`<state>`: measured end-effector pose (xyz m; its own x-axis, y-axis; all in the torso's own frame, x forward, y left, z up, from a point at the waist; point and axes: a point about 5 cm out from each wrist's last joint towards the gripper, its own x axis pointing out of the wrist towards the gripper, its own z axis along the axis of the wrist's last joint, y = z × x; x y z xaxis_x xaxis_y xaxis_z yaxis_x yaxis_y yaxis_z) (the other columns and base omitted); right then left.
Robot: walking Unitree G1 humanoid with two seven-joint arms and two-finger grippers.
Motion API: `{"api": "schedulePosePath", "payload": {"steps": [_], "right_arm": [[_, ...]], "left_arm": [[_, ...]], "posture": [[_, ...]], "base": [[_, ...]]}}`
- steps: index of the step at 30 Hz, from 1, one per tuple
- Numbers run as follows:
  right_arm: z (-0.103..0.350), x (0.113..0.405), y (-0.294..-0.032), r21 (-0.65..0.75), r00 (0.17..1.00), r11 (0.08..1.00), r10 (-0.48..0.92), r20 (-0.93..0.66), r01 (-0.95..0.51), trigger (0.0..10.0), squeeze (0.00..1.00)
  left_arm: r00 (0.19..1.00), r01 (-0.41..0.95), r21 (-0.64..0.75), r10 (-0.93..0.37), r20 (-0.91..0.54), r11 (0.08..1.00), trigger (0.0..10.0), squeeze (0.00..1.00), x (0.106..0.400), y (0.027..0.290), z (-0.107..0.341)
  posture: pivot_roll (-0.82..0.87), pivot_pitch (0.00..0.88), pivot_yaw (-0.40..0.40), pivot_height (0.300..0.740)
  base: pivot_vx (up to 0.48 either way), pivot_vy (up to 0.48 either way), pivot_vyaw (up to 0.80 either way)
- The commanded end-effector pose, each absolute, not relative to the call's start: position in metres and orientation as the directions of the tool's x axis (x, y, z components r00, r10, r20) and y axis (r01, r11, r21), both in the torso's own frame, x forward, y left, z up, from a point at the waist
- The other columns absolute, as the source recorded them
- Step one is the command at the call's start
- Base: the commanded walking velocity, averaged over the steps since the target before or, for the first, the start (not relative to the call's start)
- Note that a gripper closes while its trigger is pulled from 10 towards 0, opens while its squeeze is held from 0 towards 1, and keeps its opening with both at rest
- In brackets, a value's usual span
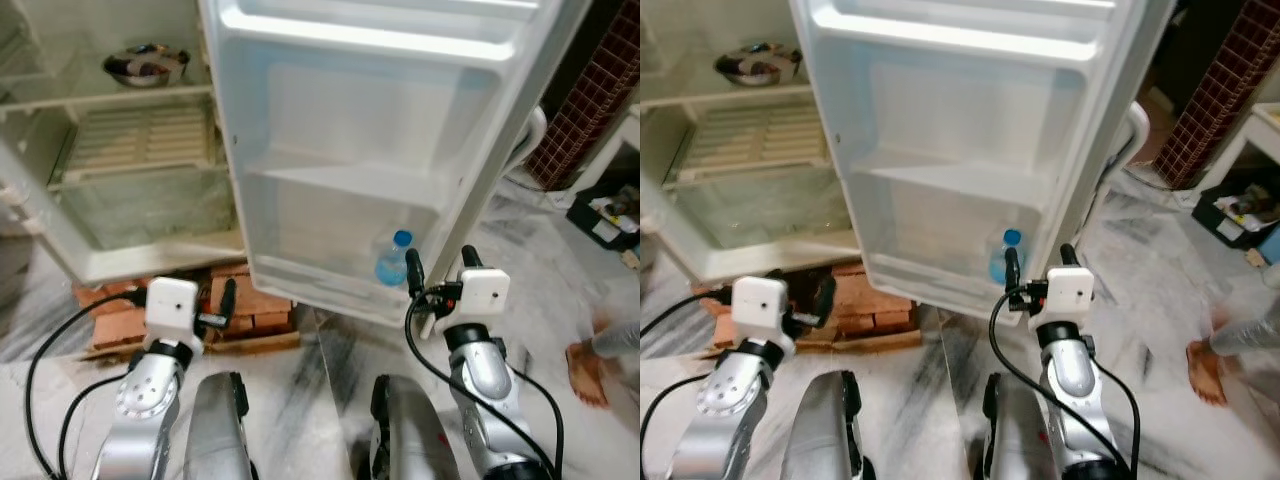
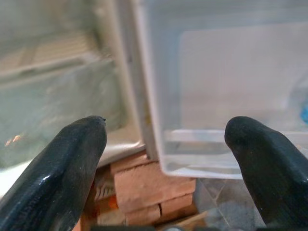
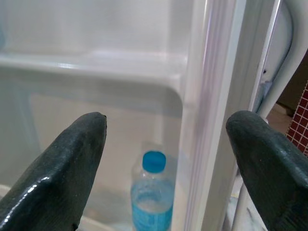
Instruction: Restocking fridge
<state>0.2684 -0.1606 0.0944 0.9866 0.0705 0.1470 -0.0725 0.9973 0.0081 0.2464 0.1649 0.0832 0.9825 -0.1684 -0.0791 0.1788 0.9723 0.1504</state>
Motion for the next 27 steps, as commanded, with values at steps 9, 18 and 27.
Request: {"api": "schedulePosePath", "payload": {"steps": [9, 18, 27], "right_arm": [[0.098, 0.272, -0.151, 0.034, 0.984, 0.989, 0.140, 0.113, -0.144, 10.0, 0.00], [0.090, 0.268, -0.156, 0.045, 0.986, 0.987, 0.151, 0.066, -0.154, 10.0, 0.00], [0.091, 0.272, -0.151, 0.055, 0.977, 0.976, 0.207, 0.052, -0.210, 10.0, 0.00]], "left_arm": [[0.995, 0.100, 0.209, -0.095, -0.034, 0.973, 10.0, 0.00, 0.258, 0.172, 0.090], [0.995, 0.049, 0.189, -0.031, -0.093, 0.981, 10.0, 0.00, 0.245, 0.168, 0.068], [0.994, 0.071, 0.188, -0.054, -0.095, 0.980, 10.0, 0.00, 0.251, 0.160, 0.066]], "posture": [[0.03, 0.000, -0.029, 0.642], [0.02, 0.000, -0.033, 0.692], [0.01, 0.000, -0.035, 0.732]], "base": [[0.000, 0.000, 0.00], [0.000, 0.000, 0.00], [0.000, 0.000, 0.00]]}}
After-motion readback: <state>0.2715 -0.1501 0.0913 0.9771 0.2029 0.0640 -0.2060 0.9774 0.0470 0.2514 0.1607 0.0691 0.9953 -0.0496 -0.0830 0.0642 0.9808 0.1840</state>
